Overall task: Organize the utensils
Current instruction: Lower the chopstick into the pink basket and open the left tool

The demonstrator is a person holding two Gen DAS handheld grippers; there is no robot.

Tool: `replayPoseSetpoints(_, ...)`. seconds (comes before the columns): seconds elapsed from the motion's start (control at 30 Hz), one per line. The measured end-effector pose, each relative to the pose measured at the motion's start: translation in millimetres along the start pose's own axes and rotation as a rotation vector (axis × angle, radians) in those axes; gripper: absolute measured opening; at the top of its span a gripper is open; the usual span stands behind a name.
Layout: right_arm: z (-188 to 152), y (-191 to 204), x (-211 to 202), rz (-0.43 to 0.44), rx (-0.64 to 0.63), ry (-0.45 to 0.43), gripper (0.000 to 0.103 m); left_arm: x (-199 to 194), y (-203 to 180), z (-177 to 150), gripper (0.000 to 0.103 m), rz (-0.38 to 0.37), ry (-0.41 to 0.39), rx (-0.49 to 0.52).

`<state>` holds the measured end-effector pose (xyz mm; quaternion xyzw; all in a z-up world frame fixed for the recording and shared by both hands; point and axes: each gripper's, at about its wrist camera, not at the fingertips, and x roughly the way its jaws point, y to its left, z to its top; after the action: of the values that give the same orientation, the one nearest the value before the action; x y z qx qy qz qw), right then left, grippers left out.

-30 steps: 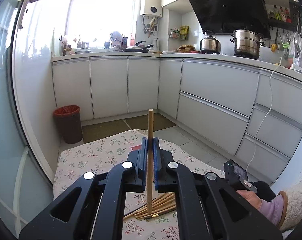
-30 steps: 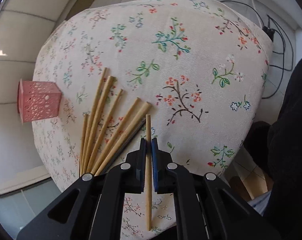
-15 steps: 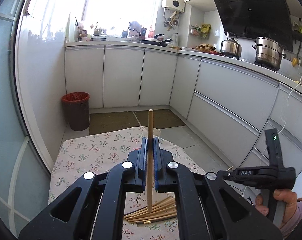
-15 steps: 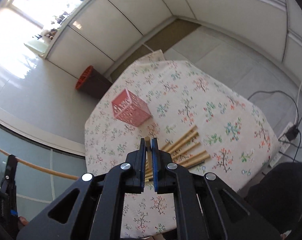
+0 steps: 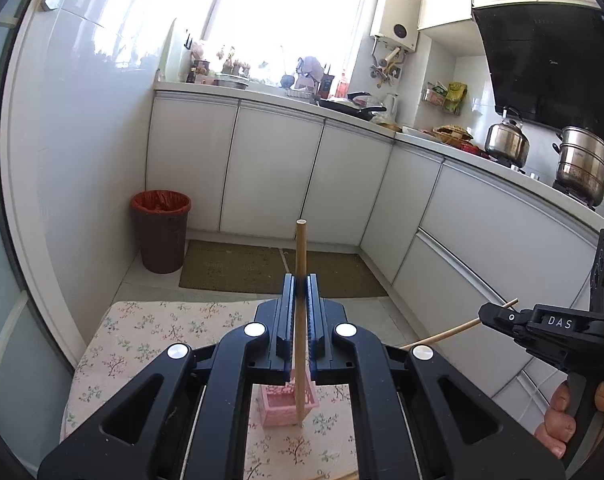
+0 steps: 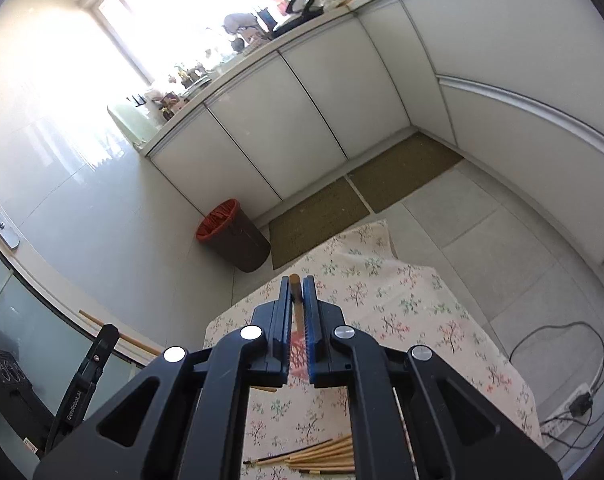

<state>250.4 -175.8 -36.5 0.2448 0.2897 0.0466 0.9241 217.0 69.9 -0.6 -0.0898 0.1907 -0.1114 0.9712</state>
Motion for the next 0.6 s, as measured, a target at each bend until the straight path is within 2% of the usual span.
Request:
replayPoseSetpoints(0.2,-0.9,17.5,46.3,-0.009,-0.084,0.052,0.006,40.3,2.7,-2.2,0.005,0.025,0.017,-0.008)
replayPoseSetpoints(0.37,-18.0,22.2,84.6,-0.032,-0.143,0.115,0.006,73.4,14.2,-24.3,0.006,0.038,0.072,-0.017)
replayPoseSetpoints(0.47,-28.0,21.7,104.1,-0.035,-0.174,0.162,0.008,91.4,24.2,-39.9,0.008,0.036,0.133,-0.044)
replayPoseSetpoints(0.5,-30.3,20.6,106.9,-0.041,-0.175,0.167,0.009,94.6,27.4,-41.6,0.010,0.035,0.152,-0.060)
replayPoseSetpoints(0.57,-33.6,17.2,104.2,-0.046,-0.182,0.149,0.009,92.6,33.1,-42.6,0.025,0.030,0.158,-0.091)
replayPoseSetpoints(0.6,-34.2,16.5,101.1,-0.057,-0.187,0.133,0.012,89.2,33.8,-41.3,0.028,0.036,0.148,-0.096)
